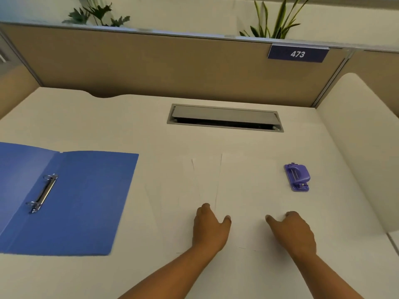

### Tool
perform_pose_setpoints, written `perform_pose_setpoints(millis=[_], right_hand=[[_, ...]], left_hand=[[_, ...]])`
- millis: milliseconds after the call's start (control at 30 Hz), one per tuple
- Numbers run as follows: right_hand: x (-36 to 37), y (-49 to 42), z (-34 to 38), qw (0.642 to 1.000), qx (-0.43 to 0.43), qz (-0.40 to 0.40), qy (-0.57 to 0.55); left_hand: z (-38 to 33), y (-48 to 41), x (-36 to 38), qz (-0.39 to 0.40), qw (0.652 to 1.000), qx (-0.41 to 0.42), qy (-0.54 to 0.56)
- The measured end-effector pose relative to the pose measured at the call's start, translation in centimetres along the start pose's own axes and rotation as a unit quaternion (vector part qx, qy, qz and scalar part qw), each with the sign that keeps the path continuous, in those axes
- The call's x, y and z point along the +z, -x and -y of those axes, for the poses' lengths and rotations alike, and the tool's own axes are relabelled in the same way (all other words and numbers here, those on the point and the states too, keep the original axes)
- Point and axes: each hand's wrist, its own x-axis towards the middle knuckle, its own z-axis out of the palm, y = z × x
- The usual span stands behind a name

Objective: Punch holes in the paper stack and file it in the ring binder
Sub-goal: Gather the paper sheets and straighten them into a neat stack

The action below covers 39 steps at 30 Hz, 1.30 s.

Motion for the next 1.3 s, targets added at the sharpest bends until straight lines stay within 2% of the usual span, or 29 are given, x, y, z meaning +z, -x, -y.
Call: perform_pose_setpoints(millis=[100, 200, 300, 467, 600, 767, 933, 1033, 1200, 1300], right_hand=[[0.0, -0.4, -0.5, 0.999, -0.010, 0.031, -0.035], [0.4, 0.0, -1.5, 0.997, -0.065, 0.032, -0.029], [0.3, 0.3, -2.1, 0.994, -0.093, 0.038, -0.038], [0.0, 0.1, -2.5, 0.991, -0.113, 0.048, -0.061], [-1.0, -0.4, -2.9, 0.987, -0.103, 0.039, -0.116], [-0.7, -0.3, -3.1, 0.987, -0.146, -0.011, -0.061], [0.8, 0.9, -1.7, 0.985, -0.170, -0.014, 0.023], [1.4, 1.3, -0.3, 0.980, -0.172, -0.046, 0.090], [1.6, 0.9, 1.7, 0.972, -0.146, -0.040, 0.177], [1.3, 0.8, 2.4, 0.982, -0.096, -0.006, 0.160]], left_hand=[[-0.8, 0.0, 0.8, -0.010, 0.998, -0.043, 0.033], [-1.8, -0.1, 1.0, -0.014, 0.989, -0.101, 0.104], [-2.9, -0.7, 0.9, 0.026, 0.975, -0.143, 0.166], [-3.8, -1.2, -0.1, 0.060, 0.995, -0.030, 0.079], [-3.6, 0.2, -3.2, 0.045, 0.985, 0.024, 0.168], [-1.3, 2.3, -8.9, -0.020, 0.955, 0.029, 0.295], [2.2, 3.3, -12.1, -0.048, 0.945, -0.022, 0.322], [4.5, 3.3, -12.9, -0.062, 0.941, -0.052, 0.328], [6.7, 2.8, -14.0, -0.084, 0.935, -0.064, 0.339], [7.3, 2.3, -14.5, -0.090, 0.935, -0.064, 0.338]])
